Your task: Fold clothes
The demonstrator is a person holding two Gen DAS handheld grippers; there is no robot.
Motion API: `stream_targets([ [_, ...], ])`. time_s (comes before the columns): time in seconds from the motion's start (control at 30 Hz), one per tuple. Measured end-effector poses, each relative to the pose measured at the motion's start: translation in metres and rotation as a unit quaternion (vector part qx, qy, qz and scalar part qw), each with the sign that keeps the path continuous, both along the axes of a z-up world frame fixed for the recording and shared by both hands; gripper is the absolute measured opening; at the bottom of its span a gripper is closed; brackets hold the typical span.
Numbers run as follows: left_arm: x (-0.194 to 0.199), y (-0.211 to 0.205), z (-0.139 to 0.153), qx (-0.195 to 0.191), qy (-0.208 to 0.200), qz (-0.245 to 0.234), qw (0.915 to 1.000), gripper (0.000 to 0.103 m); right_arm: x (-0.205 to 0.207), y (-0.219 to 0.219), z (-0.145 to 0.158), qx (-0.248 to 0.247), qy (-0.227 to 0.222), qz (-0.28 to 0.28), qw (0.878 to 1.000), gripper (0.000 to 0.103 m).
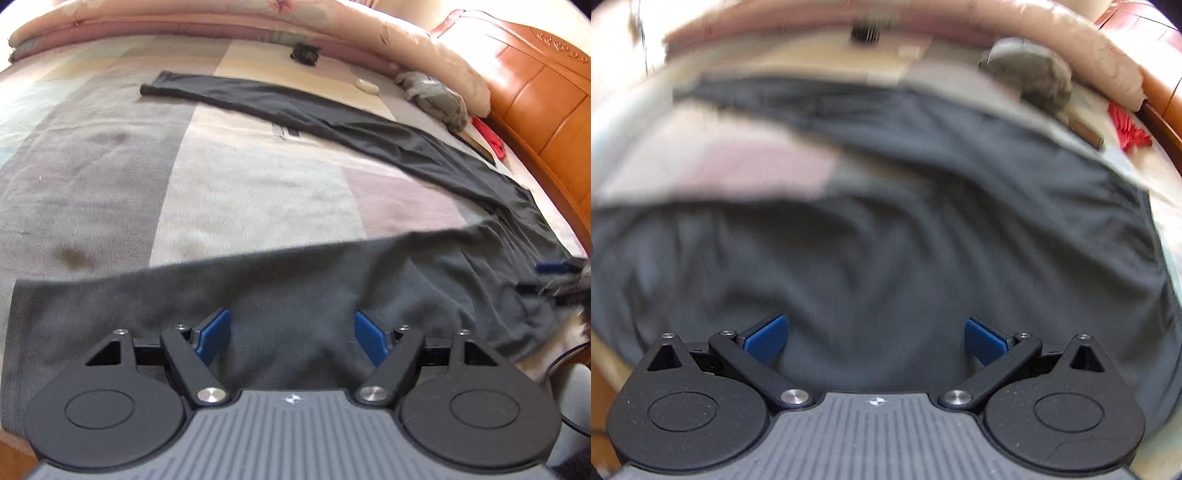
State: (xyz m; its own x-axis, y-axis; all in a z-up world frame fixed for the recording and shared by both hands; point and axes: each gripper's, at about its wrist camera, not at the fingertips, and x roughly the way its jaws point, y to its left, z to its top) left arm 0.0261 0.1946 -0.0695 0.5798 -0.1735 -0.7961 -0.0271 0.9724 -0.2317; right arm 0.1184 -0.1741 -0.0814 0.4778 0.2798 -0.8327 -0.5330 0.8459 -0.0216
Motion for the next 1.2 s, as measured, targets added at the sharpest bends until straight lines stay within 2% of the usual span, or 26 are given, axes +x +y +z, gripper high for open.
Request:
stream_targets([
  [0.03, -0.004, -0.001, 0.000, 0.006, 0.006, -0.011, 0.9999, 0.078, -0.005, -0.006, 0.000, 0.018, -0.014, -0.009, 1.000, 0.103],
  [0.13, -0.017, 0.000, 0.002, 0.025, 0.014, -0.030, 0.9991, 0.078, -0.007, -0.010, 0.000, 0.024, -0.013, -0.023, 0.999, 0.103],
  [0.2, -0.023, 0.010, 0.008, 0.033, -0.007, -0.003, 0.9994, 0.078, -0.009, -0.010, 0.000, 0.023, -0.013, -0.027, 0.999, 0.103],
  [0.27, -0.024, 0.027, 0.010, 0.024, -0.017, 0.039, 0.9988, 0.078, -0.010, -0.009, 0.000, 0.022, -0.013, -0.031, 0.999, 0.103],
  [0.37, -0.021, 0.050, 0.006, 0.022, -0.024, 0.074, 0.9967, 0.078, -0.012, -0.008, 0.000, 0.021, -0.014, -0.038, 0.999, 0.103],
  [0.43, -0.019, 0.068, -0.002, 0.030, -0.020, 0.102, 0.9942, 0.078, -0.015, -0.009, -0.001, 0.022, -0.015, -0.040, 0.999, 0.103],
  [0.5, -0.018, 0.086, -0.009, 0.056, -0.022, 0.137, 0.9887, 0.077, -0.017, -0.010, -0.001, 0.024, -0.017, -0.041, 0.999, 0.103],
  [0.6, -0.019, 0.108, -0.004, 0.022, -0.026, 0.177, 0.9836, 0.076, -0.019, -0.011, -0.001, 0.025, -0.019, -0.042, 0.999, 0.103],
  [0.63, -0.020, 0.108, 0.000, 0.023, -0.028, 0.182, 0.9826, 0.076, -0.019, -0.011, -0.001, 0.025, -0.020, -0.042, 0.999, 0.103],
  [0.67, -0.021, 0.103, 0.004, 0.037, -0.028, 0.177, 0.9831, 0.076, -0.019, -0.011, -0.002, 0.026, -0.021, -0.042, 0.999, 0.103],
  [0.77, -0.025, 0.077, 0.007, 0.053, -0.035, 0.116, 0.9912, 0.078, -0.020, -0.011, -0.002, 0.027, -0.024, -0.045, 0.998, 0.103],
  [0.87, -0.029, 0.052, -0.005, 0.069, -0.021, 0.061, 0.9955, 0.079, -0.021, -0.010, -0.002, 0.028, -0.027, -0.046, 0.998, 0.103],
  [0.93, -0.033, 0.044, -0.013, 0.101, -0.016, 0.052, 0.9934, 0.079, -0.023, -0.008, 0.001, 0.033, -0.031, -0.038, 0.998, 0.103],
  [1.07, -0.039, 0.048, -0.006, 0.132, 0.013, 0.071, 0.9887, 0.079, -0.028, -0.003, 0.008, 0.043, -0.038, -0.023, 0.998, 0.103],
  [1.13, -0.038, 0.042, 0.002, 0.157, 0.009, 0.068, 0.9853, 0.079, -0.030, 0.000, 0.012, 0.048, -0.041, -0.015, 0.998, 0.103],
  [1.2, -0.034, 0.032, 0.010, 0.145, -0.011, 0.049, 0.9882, 0.079, -0.032, 0.003, 0.015, 0.053, -0.045, -0.007, 0.998, 0.103],
])
